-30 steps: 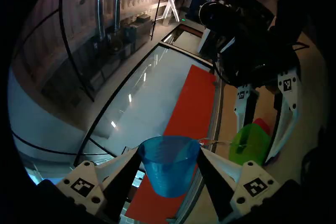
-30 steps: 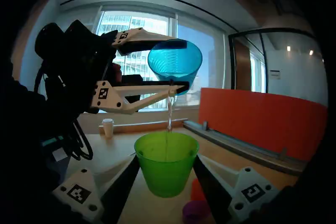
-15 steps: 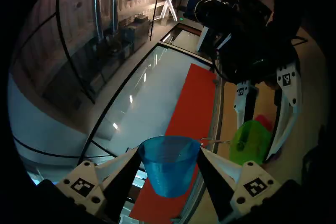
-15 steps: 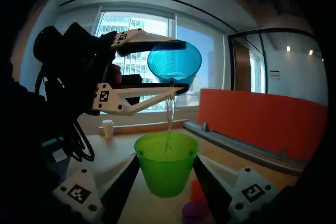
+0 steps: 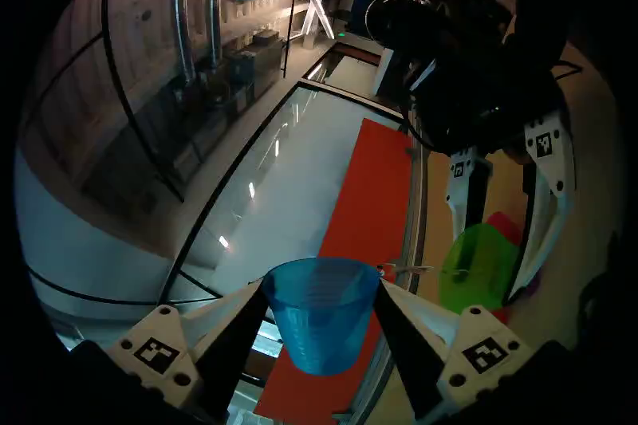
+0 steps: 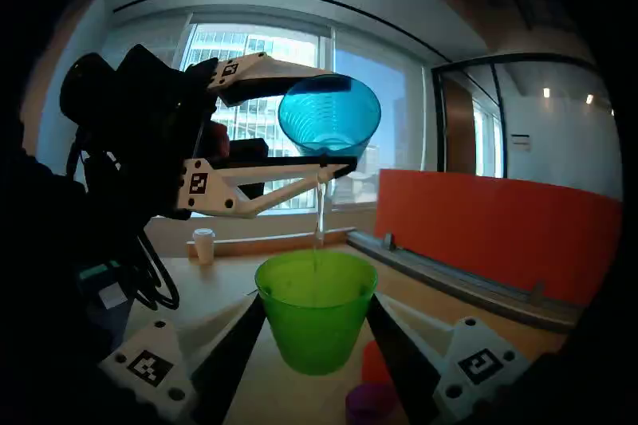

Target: Pour water

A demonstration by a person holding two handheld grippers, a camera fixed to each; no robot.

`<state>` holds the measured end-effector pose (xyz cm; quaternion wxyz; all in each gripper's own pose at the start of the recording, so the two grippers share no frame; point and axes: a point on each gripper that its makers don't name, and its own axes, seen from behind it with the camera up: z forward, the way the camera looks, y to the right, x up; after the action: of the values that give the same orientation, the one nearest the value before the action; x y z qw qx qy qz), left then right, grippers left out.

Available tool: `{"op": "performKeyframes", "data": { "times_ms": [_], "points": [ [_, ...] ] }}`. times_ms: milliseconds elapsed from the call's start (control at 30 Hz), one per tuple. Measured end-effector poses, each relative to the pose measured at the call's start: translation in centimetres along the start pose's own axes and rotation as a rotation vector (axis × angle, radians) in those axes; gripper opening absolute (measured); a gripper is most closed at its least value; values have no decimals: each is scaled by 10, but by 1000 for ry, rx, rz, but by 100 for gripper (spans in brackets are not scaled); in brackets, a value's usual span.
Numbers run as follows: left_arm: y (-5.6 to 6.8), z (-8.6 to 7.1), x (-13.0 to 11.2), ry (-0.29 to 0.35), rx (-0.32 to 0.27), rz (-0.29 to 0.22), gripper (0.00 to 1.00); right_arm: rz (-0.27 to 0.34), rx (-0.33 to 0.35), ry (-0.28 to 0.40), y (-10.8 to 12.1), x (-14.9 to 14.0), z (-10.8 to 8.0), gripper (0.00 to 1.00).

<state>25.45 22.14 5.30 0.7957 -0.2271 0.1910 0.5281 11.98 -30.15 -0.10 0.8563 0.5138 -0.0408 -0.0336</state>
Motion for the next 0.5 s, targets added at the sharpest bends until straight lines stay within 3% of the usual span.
{"op": "performKeyframes", "data": {
  "times_ms": [500],
  "points": [
    [-2, 2, 2, 0, 13, 49, 88, -2, -2, 2, -1, 1, -1, 88]
  ]
}}
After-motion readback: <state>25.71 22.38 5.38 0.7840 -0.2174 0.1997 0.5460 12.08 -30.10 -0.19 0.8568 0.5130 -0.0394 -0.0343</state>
